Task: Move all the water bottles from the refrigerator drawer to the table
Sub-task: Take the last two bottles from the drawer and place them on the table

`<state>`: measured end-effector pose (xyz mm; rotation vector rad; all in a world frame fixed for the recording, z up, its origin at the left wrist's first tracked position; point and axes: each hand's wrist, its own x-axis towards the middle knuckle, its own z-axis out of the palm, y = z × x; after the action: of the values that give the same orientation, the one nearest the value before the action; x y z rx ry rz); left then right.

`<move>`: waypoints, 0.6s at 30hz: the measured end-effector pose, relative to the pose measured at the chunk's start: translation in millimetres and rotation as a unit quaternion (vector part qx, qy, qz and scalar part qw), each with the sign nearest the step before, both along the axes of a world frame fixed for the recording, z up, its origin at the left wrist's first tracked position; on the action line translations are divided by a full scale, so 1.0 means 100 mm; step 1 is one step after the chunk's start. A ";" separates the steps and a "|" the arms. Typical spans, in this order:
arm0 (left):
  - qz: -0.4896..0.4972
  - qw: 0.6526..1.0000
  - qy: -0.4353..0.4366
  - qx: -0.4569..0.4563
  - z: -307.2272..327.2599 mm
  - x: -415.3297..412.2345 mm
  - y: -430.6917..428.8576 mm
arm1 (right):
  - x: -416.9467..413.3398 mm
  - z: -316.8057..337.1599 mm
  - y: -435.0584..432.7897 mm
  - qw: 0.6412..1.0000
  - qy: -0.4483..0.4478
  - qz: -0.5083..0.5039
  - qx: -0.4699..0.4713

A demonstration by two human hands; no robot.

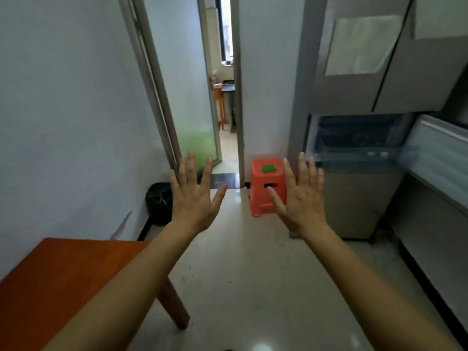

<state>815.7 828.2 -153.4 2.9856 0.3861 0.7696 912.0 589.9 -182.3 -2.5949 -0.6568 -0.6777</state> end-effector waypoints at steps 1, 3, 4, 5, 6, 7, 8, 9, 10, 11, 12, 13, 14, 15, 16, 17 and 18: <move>-0.020 1.000 0.001 -0.003 -0.07 0.26 -0.16 | 0.15 -0.07 -0.20 1.000 0.008 -0.023 -0.004; -0.053 0.999 -0.003 -0.010 -0.20 0.80 -0.46 | 0.51 -0.20 -0.53 0.997 0.015 -0.066 -0.022; -0.068 0.998 -0.006 -0.015 -0.25 1.07 -0.59 | 0.71 -0.25 -0.66 0.996 0.017 -0.083 -0.035; -0.082 0.996 -0.006 -0.022 -0.29 1.34 -0.72 | 0.92 -0.29 -0.78 0.994 0.021 -0.099 -0.051; -0.094 0.995 -0.002 -0.030 -0.32 1.61 -0.84 | 1.14 -0.31 -0.88 0.991 0.027 -0.115 -0.066; -0.105 0.994 0.006 -0.038 -0.33 1.88 -0.97 | 1.37 -0.31 -0.98 0.988 0.033 -0.130 -0.079; -0.114 0.992 0.015 -0.042 -0.33 2.15 -1.10 | 1.58 -0.30 -1.08 0.985 0.037 -0.142 -0.088; -0.125 0.991 0.025 -0.044 -0.33 2.40 -1.22 | 1.78 -0.28 -1.19 0.984 0.037 -0.150 -0.094; -0.138 0.989 0.035 -0.043 -0.31 2.66 -1.34 | 1.98 -0.26 -1.31 0.982 0.035 -0.157 -0.099; -0.153 0.986 0.044 -0.041 -0.29 2.93 -1.47 | 2.16 -0.23 -1.44 0.980 0.032 -0.165 -0.102; -0.168 0.984 0.052 -0.039 -0.27 3.19 -1.60 | 2.34 -0.20 -1.57 0.978 0.029 -0.176 -0.105; -0.183 0.981 0.059 -0.037 -0.24 3.43 -1.74 | 2.50 -0.18 -1.72 0.976 0.026 -0.188 -0.104; -0.197 0.977 0.069 -0.034 -0.22 3.66 -1.88 | 2.64 -0.16 -1.87 0.974 0.026 -0.203 -0.098; -0.211 0.973 0.083 -0.031 -0.21 3.86 -2.03 | 2.77 -0.14 -2.03 0.971 0.027 -0.219 -0.089; -0.226 0.969 0.097 -0.030 -0.20 4.06 -2.18 | 2.89 -0.14 -2.19 0.968 0.028 -0.235 -0.080; -0.240 0.964 0.109 -0.030 -0.20 4.25 -2.34 | 3.01 -0.15 -2.35 0.965 0.029 -0.250 -0.075; -0.252 0.960 0.119 -0.028 -0.20 4.42 -2.49 | 3.12 -0.17 -2.50 0.962 0.031 -0.262 -0.072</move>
<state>1258.1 579.3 -173.1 2.9196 -0.3386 0.3446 1224.3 340.2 -199.3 -2.9363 0.0182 -0.7150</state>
